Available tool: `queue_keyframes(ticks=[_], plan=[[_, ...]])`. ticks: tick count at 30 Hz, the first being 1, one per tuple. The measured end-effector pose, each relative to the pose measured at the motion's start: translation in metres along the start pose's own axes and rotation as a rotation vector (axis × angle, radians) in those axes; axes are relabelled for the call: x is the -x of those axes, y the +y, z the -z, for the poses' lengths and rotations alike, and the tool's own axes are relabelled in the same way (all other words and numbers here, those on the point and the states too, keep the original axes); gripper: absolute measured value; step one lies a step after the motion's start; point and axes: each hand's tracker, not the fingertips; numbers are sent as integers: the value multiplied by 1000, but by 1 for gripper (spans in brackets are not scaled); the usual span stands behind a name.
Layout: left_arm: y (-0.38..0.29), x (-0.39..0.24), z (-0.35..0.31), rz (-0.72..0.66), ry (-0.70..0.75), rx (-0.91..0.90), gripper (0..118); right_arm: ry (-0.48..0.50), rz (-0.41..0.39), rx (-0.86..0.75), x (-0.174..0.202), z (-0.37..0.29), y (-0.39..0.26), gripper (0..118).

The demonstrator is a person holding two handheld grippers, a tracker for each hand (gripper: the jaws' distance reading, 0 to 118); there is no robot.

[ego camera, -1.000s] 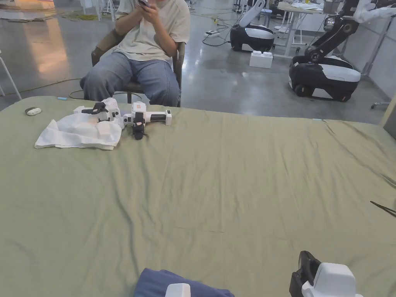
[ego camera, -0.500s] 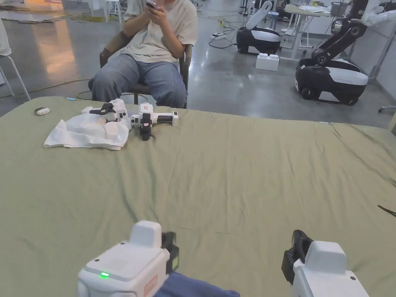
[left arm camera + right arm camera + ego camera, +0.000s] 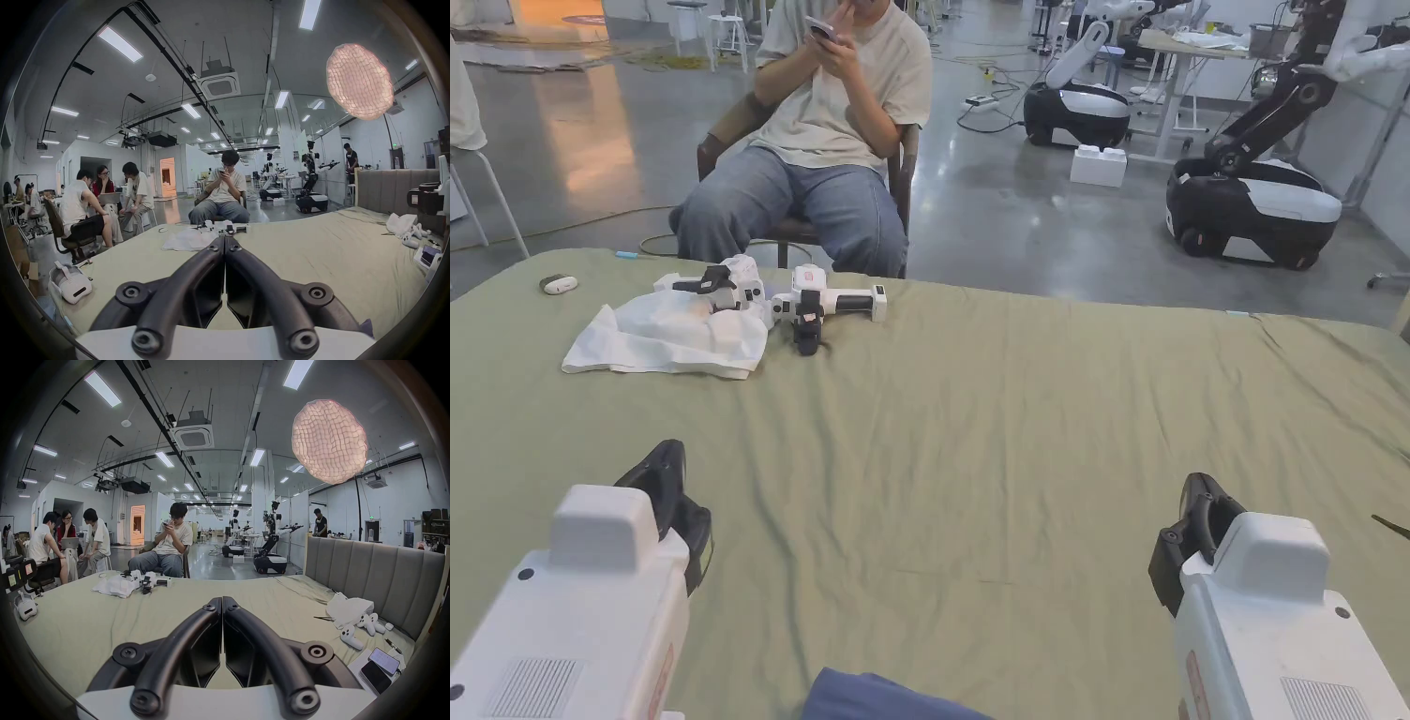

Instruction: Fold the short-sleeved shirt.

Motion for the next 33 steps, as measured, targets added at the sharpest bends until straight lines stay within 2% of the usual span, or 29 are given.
queue_keyframes(ticks=[4,10,14,17,20,23,25,29,30,33], plan=[[-8,10,-6,-1,-11,34,1,12,2,20,5,-10,2,0],[-30,20,-14,-26,-27,115,1,209,-26,225,47,-39,-54,0],[-46,24,-20,-54,-29,169,1,275,-52,380,74,-49,-111,0],[-58,26,-25,-58,-48,214,1,277,-69,467,85,-46,-145,0],[-67,28,-28,-89,-73,263,1,225,-76,522,86,-36,-171,0],[-79,31,-26,-136,-135,347,2,189,-40,599,79,-23,-191,0],[-90,34,-19,-200,-215,442,13,197,-36,618,75,-16,-202,0],[-113,42,5,-369,-415,662,62,199,-18,628,71,-12,-207,0],[-119,42,11,-391,-451,704,68,199,-20,628,72,-13,-205,0],[-137,41,30,-471,-550,803,72,202,-17,632,70,-10,-208,0]])
